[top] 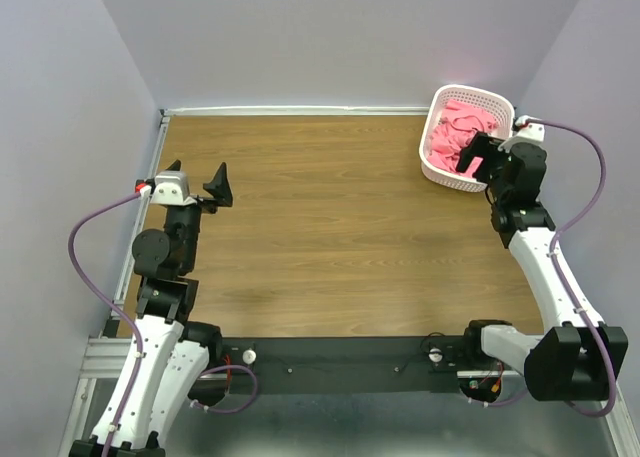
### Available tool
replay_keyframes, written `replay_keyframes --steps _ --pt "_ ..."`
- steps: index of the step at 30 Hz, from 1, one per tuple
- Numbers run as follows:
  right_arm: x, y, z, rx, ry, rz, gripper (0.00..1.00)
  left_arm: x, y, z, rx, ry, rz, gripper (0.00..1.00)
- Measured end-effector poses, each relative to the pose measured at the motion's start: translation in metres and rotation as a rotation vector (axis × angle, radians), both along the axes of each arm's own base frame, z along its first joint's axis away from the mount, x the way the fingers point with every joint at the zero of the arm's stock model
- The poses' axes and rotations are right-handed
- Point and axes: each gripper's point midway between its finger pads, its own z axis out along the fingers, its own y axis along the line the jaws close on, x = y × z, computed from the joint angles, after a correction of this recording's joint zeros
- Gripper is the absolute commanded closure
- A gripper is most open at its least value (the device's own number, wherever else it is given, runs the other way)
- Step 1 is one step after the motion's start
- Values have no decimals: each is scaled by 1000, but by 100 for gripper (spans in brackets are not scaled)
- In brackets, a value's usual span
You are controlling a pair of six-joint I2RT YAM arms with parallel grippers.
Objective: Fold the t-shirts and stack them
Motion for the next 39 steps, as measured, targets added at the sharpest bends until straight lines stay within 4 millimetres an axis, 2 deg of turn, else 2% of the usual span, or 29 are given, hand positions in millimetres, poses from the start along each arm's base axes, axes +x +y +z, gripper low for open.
replay_keyframes --steps 3,5,8,11,14,18,21,23,26,29,32,35,37,38,39 --pt "5 9 1 -66 10 91 0 0 -3 0 4 0 -15 2" --pt "10 25 1 -184 14 251 0 0 -6 0 9 0 -30 2" --pt "19 41 -11 -302 49 408 0 -2 -9 1 14 -5 -45 2" --pt "42 46 -28 -346 117 480 0 -2 -11 1 18 -6 -56 2" --pt "75 45 -51 -340 193 510 0 -2 -12 1 20 -7 -63 2" --pt "109 42 -98 -315 306 520 0 -3 -13 2 20 -10 -69 2" --pt "130 31 -132 -319 403 471 4 -5 -13 3 19 -16 -72 2" --pt "145 12 -150 -347 460 379 6 -6 -15 4 19 -19 -81 2" --pt "157 -11 -165 -394 515 269 9 -6 -17 4 22 -20 -93 2" --pt "159 -27 -167 -420 544 191 11 -6 -19 4 24 -20 -102 2" --pt "165 -39 -159 -418 534 131 11 -7 -20 4 25 -20 -110 2" --pt "177 -47 -147 -384 499 95 18 -7 -21 4 26 -20 -114 2" --pt "188 -52 -144 -350 474 87 29 -6 -21 4 27 -18 -115 2" --pt "197 -55 -144 -322 455 90 43 -6 -21 3 27 -17 -115 2" --pt "199 -55 -147 -314 455 95 50 -6 -22 3 27 -16 -115 2"
